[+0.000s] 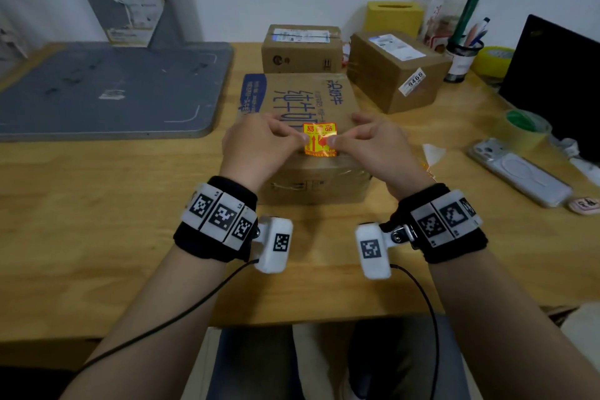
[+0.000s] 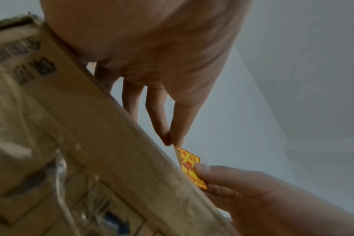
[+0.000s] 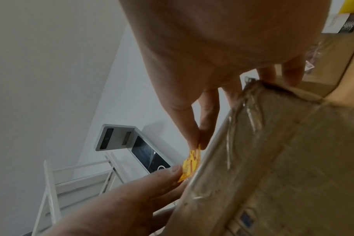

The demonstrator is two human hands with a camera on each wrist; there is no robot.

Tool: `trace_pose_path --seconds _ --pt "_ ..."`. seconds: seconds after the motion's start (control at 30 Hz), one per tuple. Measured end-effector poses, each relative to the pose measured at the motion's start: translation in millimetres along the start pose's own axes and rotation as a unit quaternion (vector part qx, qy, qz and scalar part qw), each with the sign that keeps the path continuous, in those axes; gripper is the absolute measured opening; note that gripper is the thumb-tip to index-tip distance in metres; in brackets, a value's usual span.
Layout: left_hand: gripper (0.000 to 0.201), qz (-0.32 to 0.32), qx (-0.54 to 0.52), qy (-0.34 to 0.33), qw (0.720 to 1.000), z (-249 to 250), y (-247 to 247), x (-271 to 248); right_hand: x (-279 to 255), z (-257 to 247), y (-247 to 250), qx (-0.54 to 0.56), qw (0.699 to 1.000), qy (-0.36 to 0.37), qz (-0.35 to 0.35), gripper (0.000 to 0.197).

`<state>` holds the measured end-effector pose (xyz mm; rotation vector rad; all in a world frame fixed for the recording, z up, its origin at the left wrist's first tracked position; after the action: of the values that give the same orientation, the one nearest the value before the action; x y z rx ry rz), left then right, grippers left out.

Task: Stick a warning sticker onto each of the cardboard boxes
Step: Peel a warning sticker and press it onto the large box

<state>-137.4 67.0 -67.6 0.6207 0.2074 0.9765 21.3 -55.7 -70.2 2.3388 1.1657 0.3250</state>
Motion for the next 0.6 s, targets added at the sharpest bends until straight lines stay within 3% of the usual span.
trace_pose_path --seconds 0.6 --pt "0.020 0.032 0.116 -0.020 0.993 -4.1 -5.5 5.9 1.6 -1.9 2.4 -0.078 0.997 0.019 -0.017 0.013"
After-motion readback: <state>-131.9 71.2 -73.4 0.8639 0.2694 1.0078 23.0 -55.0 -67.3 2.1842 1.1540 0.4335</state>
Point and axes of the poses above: each hand's wrist, its own x-axis towards the middle knuckle, its own y-axis out of the back of the hand, z = x × y, the point moved 2 cm from there along x, towards the middle knuckle, and after that the axes turned 3 degrees about -z, right-handed, at the moved point
